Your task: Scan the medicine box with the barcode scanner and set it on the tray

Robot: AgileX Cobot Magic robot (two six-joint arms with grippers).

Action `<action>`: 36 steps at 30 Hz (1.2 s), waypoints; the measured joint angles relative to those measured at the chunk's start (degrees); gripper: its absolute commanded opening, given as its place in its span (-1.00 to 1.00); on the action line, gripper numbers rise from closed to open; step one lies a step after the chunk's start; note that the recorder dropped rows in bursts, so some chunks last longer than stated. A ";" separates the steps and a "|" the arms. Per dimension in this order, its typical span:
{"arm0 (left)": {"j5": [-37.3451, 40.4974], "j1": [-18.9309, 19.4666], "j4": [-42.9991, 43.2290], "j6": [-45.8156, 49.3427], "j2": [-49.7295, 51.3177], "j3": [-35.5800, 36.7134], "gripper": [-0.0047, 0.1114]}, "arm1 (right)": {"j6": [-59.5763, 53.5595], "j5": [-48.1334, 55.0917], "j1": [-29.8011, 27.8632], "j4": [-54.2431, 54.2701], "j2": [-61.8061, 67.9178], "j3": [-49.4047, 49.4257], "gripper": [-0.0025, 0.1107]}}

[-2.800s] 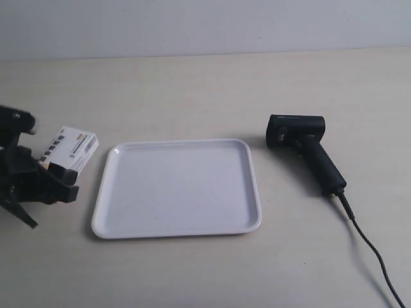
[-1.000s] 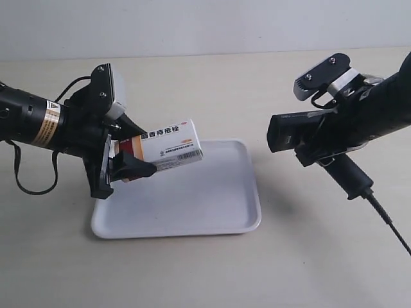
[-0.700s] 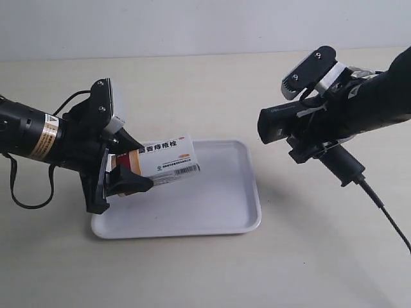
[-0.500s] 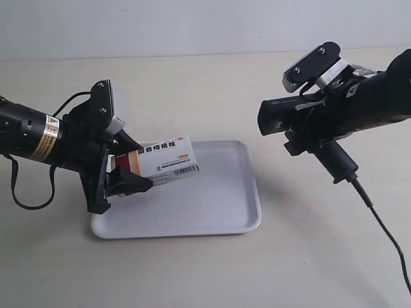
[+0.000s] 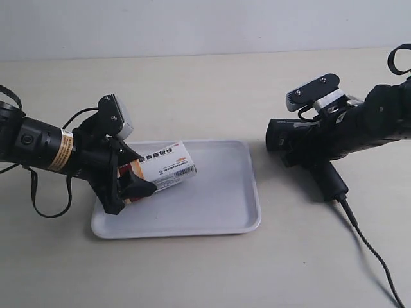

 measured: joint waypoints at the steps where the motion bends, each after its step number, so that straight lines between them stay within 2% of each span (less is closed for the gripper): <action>1: 0.25 0.00 0.00 0.00 0.41 0.00 -0.77 | 0.43 -0.02 0.00 0.11 0.23 0.00 -0.96; 5: 0.49 0.00 -0.25 0.10 1.25 -0.38 -0.24 | 1.83 -0.66 0.00 0.24 0.72 0.00 -0.93; 7: 0.61 0.00 -0.34 0.10 1.39 -0.51 0.05 | 2.05 -0.66 0.00 0.24 0.72 0.00 -0.83; 11: 0.82 0.00 -0.07 -0.13 1.48 -0.61 0.47 | 2.05 -0.83 0.00 0.24 0.81 0.00 -0.43; 15: 1.09 0.00 1.87 -0.71 1.48 -0.61 0.80 | 2.15 -0.94 0.00 0.24 0.81 0.00 0.01; 17: 1.09 0.00 2.79 -1.32 1.25 -0.61 0.89 | 2.15 -0.94 0.00 0.24 0.81 0.00 0.22; 20: 1.17 0.00 4.76 -3.53 -0.77 -0.61 0.89 | 2.78 -0.94 0.00 0.24 0.81 0.00 0.47; 23: 1.17 0.00 7.39 -8.36 -4.62 -0.61 0.89 | 5.53 -0.38 0.00 0.24 -0.74 0.00 0.60; 27: 0.93 0.00 8.88 -16.60 -11.75 -0.61 0.85 | 7.20 3.08 0.00 0.24 -7.31 0.00 0.60; 30: -1.47 0.00 9.00 -22.41 -18.02 -0.61 0.61 | 7.73 8.42 0.00 0.37 -15.63 0.00 0.48; 32: -4.29 0.00 9.00 -25.12 -22.04 -0.61 0.24 | 7.85 12.51 0.00 0.46 -22.21 0.00 0.22; 36: -7.81 0.00 9.00 -27.83 -29.38 1.20 -0.78 | 8.85 18.20 0.00 0.60 -35.09 0.26 -0.50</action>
